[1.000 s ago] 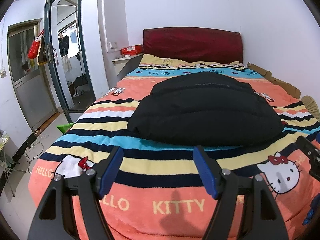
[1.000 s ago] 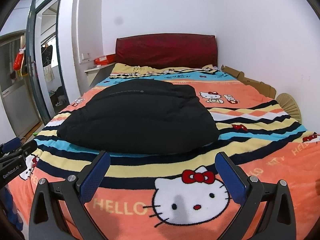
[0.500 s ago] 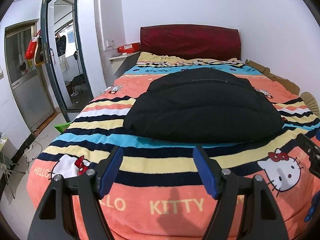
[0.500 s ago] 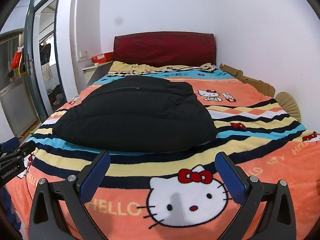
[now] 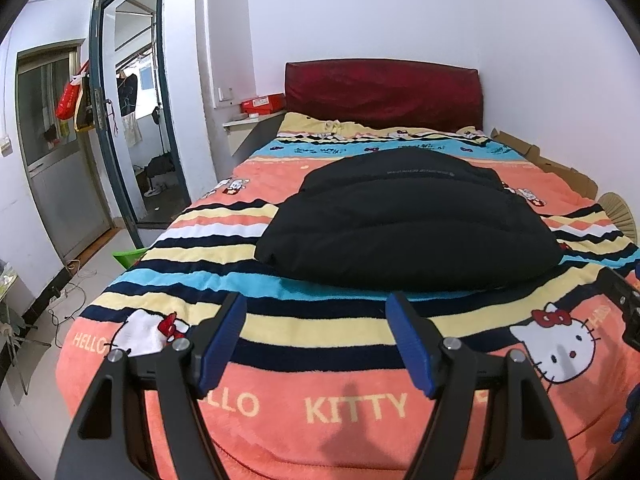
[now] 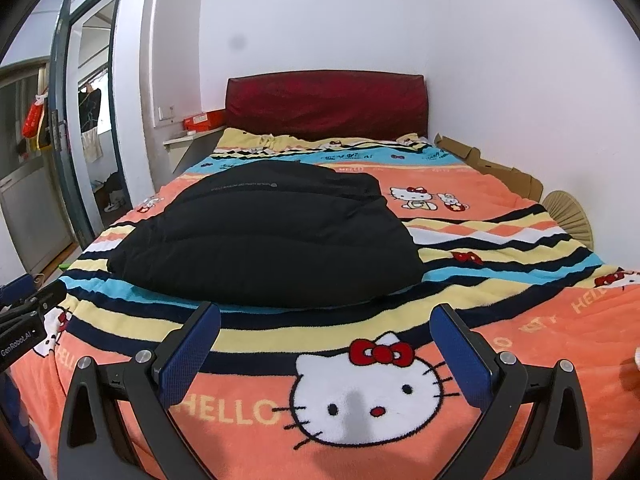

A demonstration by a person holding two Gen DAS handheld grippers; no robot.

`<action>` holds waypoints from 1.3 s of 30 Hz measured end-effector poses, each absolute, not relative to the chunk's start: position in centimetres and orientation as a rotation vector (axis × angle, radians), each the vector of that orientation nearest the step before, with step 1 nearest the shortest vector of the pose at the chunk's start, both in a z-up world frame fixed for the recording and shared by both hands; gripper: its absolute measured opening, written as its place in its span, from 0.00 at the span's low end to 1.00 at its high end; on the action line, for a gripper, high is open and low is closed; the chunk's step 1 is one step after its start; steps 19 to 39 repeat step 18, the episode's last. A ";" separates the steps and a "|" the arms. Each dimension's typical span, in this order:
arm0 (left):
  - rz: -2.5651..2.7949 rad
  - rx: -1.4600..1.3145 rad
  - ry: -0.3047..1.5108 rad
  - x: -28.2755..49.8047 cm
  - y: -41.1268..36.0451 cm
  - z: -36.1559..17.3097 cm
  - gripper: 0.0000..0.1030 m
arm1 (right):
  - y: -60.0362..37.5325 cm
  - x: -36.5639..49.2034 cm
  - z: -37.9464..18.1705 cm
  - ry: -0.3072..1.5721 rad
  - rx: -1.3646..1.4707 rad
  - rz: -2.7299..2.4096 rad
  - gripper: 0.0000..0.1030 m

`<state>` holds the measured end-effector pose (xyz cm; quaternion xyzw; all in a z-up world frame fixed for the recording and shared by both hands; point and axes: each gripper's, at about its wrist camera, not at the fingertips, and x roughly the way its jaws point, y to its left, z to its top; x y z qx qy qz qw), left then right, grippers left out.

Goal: Fold large clothes

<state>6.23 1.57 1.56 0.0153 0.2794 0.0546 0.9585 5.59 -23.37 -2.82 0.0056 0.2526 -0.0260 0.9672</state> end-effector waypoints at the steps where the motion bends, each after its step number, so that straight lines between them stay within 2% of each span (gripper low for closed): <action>1: 0.111 0.032 0.563 6.1 1.5 1.7 0.69 | -23.3 5.4 -2.7 0.508 0.010 -0.053 1.00; 39: 0.112 0.017 0.537 4.3 1.8 3.5 0.69 | -22.9 3.4 -0.9 0.474 -0.005 -0.050 1.00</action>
